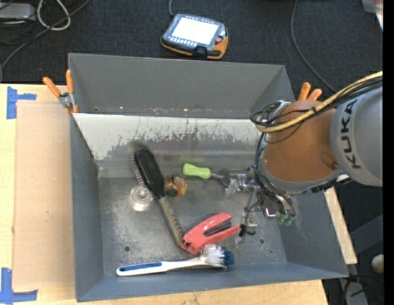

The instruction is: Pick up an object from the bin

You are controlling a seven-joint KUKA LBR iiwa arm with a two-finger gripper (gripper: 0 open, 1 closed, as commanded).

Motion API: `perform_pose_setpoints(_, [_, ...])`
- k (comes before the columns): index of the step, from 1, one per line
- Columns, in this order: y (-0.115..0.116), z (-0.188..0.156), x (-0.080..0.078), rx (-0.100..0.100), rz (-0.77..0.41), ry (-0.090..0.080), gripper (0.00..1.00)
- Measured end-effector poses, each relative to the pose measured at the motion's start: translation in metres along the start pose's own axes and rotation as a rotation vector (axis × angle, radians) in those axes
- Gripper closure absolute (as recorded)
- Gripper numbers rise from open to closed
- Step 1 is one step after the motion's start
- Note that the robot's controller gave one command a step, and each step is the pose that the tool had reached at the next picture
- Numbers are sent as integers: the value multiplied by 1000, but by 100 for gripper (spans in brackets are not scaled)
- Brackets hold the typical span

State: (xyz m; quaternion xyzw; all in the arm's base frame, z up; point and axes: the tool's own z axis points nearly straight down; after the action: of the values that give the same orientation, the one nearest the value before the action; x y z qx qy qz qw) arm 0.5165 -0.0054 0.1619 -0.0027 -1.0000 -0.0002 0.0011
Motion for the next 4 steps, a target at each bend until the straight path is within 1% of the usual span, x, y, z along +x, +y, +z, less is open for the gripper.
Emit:
perform_pose_setpoints(1, [90, 48, 20, 0, -61, 1, 0])
perform_pose_setpoints(2, [86, 59, -15, 2, -52, -4, 100])
perform_pose_setpoints(3, [86, 59, -15, 2, -52, -4, 100])
perform_pose_setpoints(4, [33, 88, -20, 1, -3, -6, 0])
